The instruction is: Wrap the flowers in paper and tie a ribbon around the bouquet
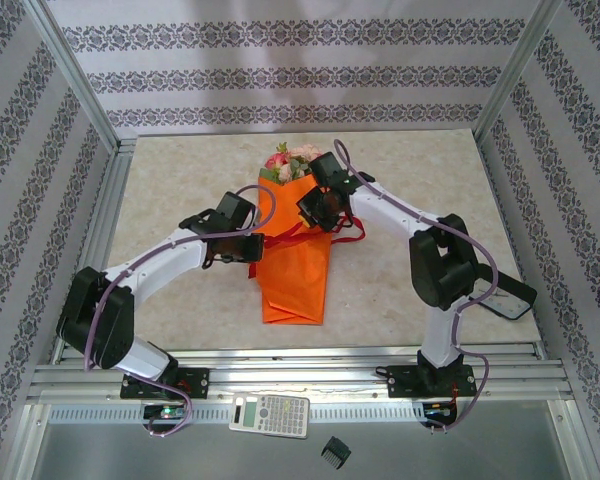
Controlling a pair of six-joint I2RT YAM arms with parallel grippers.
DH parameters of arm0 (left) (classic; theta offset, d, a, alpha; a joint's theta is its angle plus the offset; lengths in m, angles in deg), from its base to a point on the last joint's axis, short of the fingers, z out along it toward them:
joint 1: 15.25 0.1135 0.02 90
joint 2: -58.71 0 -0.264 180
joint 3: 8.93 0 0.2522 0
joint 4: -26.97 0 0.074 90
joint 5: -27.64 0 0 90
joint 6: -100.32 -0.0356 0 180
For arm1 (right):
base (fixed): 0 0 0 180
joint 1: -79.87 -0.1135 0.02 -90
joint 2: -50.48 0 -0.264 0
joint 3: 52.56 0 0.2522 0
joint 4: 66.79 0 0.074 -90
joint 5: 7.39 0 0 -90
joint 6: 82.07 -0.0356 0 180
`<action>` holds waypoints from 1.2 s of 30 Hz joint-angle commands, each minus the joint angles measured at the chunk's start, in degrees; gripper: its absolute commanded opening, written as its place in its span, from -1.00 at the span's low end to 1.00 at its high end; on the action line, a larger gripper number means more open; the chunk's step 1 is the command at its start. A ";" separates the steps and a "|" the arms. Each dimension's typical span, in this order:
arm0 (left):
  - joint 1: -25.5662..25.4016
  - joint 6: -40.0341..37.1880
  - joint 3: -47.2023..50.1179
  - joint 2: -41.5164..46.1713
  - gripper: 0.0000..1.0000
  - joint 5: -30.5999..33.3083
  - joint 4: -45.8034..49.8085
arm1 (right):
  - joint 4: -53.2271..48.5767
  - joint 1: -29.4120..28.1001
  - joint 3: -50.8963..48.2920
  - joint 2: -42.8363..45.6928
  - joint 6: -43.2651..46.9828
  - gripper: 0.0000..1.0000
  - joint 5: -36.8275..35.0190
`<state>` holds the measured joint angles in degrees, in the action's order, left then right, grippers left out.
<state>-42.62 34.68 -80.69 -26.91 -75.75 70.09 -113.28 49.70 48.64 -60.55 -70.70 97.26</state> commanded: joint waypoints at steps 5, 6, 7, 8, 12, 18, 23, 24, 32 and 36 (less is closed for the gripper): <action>2.74 3.75 4.63 8.03 -1.00 -0.60 1.02 | -0.83 1.84 -4.59 4.45 0.90 -0.34 -0.20; 3.29 3.93 5.46 9.59 -1.00 -0.70 1.22 | -1.45 3.05 -4.86 5.24 2.25 -0.29 -1.22; 3.91 4.02 6.33 10.87 -1.00 -1.00 1.37 | -1.50 4.46 -5.30 5.84 3.44 -0.28 -1.57; 4.35 4.13 7.08 12.17 -1.00 -1.03 1.62 | -1.13 6.01 -5.51 6.16 4.43 -0.28 -1.59; 7.09 5.04 10.96 17.90 -1.00 -0.23 2.43 | -2.14 12.38 -3.09 4.67 11.99 -0.26 -4.01; 12.86 7.75 14.63 23.00 -1.00 -2.56 0.99 | -10.16 15.97 7.16 -5.98 26.37 -0.22 -8.32; 15.25 8.94 14.22 23.95 -1.00 -2.79 0.87 | -11.22 16.09 9.47 -11.25 28.68 -0.17 -7.46; 15.84 9.17 14.33 24.22 -1.00 -2.93 0.78 | -11.14 15.84 9.71 -12.01 28.97 -0.17 -7.41; 19.02 10.57 14.94 24.03 -1.00 -5.04 -1.01 | -9.47 13.10 7.32 -13.28 25.18 -0.14 -6.02; 19.51 10.62 14.69 22.88 -1.00 -5.80 -1.81 | -9.96 11.66 8.59 -14.49 22.79 -0.16 -5.90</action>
<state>-23.89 44.34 -66.42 -3.51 -80.21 69.88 -123.03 62.25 56.81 -74.60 -45.74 91.10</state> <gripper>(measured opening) 0.046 0.423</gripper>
